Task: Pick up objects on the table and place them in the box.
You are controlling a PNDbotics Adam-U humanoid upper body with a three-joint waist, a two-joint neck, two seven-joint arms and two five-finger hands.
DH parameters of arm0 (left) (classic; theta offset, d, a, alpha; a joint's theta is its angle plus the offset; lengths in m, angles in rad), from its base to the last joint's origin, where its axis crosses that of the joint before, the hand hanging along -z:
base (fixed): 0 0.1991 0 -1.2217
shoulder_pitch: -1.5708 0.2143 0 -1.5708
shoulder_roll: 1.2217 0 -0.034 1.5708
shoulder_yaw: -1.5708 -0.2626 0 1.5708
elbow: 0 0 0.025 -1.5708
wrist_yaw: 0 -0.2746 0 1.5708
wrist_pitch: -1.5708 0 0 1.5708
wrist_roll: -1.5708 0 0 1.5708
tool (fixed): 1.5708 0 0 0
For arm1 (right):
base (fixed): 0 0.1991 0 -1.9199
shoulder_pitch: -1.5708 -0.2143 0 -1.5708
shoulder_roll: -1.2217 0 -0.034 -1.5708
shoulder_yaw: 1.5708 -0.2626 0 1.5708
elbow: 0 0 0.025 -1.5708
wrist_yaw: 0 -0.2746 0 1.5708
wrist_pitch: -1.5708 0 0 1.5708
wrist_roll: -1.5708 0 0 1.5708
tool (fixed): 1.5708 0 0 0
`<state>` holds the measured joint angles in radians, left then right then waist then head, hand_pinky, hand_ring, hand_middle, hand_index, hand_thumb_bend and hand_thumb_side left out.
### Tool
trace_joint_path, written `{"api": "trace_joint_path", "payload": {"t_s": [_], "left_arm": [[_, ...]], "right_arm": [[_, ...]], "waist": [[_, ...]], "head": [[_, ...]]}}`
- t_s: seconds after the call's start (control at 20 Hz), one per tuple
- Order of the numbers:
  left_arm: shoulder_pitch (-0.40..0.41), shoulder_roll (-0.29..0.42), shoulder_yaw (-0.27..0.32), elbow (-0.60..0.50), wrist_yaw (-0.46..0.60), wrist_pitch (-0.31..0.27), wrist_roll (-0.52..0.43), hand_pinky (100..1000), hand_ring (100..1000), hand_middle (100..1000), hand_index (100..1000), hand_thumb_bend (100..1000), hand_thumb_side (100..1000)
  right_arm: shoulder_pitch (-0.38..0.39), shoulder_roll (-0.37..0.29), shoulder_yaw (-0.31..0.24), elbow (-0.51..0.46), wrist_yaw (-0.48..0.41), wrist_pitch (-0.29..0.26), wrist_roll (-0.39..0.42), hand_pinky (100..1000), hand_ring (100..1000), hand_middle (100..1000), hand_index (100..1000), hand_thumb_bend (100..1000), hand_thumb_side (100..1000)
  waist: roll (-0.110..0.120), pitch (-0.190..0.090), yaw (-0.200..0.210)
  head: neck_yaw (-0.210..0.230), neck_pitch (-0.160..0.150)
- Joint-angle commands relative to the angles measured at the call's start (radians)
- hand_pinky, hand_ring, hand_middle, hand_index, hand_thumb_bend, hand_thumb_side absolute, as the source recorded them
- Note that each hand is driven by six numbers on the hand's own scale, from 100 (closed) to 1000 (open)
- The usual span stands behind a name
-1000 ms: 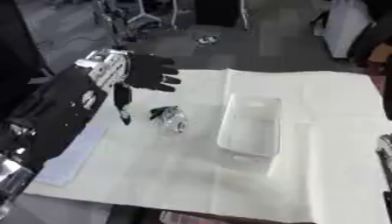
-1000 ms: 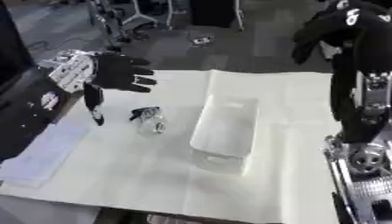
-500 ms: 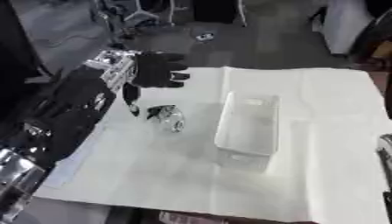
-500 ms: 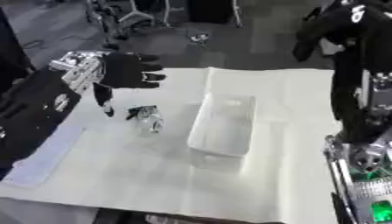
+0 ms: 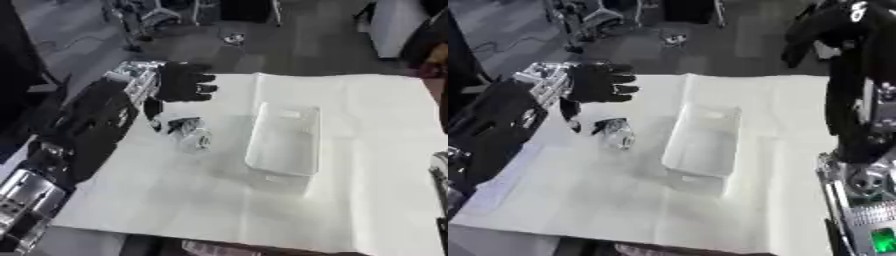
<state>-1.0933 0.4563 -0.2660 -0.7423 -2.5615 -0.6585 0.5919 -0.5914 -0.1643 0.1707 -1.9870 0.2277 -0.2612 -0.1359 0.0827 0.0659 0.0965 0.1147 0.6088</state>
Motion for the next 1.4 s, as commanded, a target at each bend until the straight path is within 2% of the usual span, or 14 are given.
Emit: {"api": "trace_joint_path", "payload": {"t_s": [0.05,0.25,0.4,0.7,0.8,0.95,1.15,1.4], "left_arm": [[-0.007,-0.003,0.021,0.011,-0.012,-0.117,0.137,1000,1000,1000,1000,744,844],[0.018,-0.031,0.019,0.031,-0.021,-0.104,0.159,1000,1000,1000,1000,742,851],[0.032,-0.046,0.025,0.056,-0.041,-0.102,0.146,1000,1000,1000,1000,742,857],[0.015,-0.045,0.067,0.088,-0.038,-0.091,0.044,1000,1000,1000,1000,761,865],[0.003,-0.04,0.077,0.091,-0.028,-0.085,-0.002,1000,1000,1000,1000,754,840],[-0.015,-0.032,0.101,0.094,-0.01,-0.068,-0.084,1000,1000,1000,1000,795,854],[-0.023,-0.031,0.121,0.105,0.041,-0.051,-0.166,1000,1000,1000,1000,822,879],[-0.033,-0.032,0.129,0.106,0.091,-0.039,-0.224,1000,1000,1000,1000,811,892]], "right_arm": [[-0.024,0.007,0.001,-0.013,-0.006,-0.004,0.002,327,296,360,496,429,1000],[-0.028,0.009,0.001,-0.013,-0.007,-0.004,0.002,327,296,360,496,430,1000],[-0.031,0.012,0.001,-0.013,-0.007,-0.006,0.003,327,297,360,496,429,1000],[-0.034,0.016,0.001,-0.013,-0.008,-0.008,0.003,327,296,360,497,429,1000],[-0.034,0.017,0.0,-0.013,-0.008,-0.007,0.003,328,296,360,498,430,1000],[-0.037,0.018,0.0,-0.013,-0.01,-0.006,0.004,328,296,360,498,430,1000],[-0.041,0.022,-0.002,-0.013,-0.011,-0.007,0.004,329,295,360,499,430,1000],[-0.05,0.03,-0.003,-0.013,-0.015,-0.007,0.005,329,295,360,499,430,1000]], "waist": [[-0.005,-0.009,-0.001],[-0.009,-0.005,-0.003],[-0.01,-0.004,-0.006],[-0.015,0.004,-0.009],[-0.017,0.008,-0.01],[-0.021,0.013,-0.011],[-0.027,0.019,-0.013],[-0.038,0.033,-0.021]], "head": [[0.004,-0.028],[-0.011,-0.052],[-0.009,-0.053],[0.009,-0.046],[0.015,-0.042],[0.029,-0.038],[0.041,-0.038],[0.056,-0.051]]}}
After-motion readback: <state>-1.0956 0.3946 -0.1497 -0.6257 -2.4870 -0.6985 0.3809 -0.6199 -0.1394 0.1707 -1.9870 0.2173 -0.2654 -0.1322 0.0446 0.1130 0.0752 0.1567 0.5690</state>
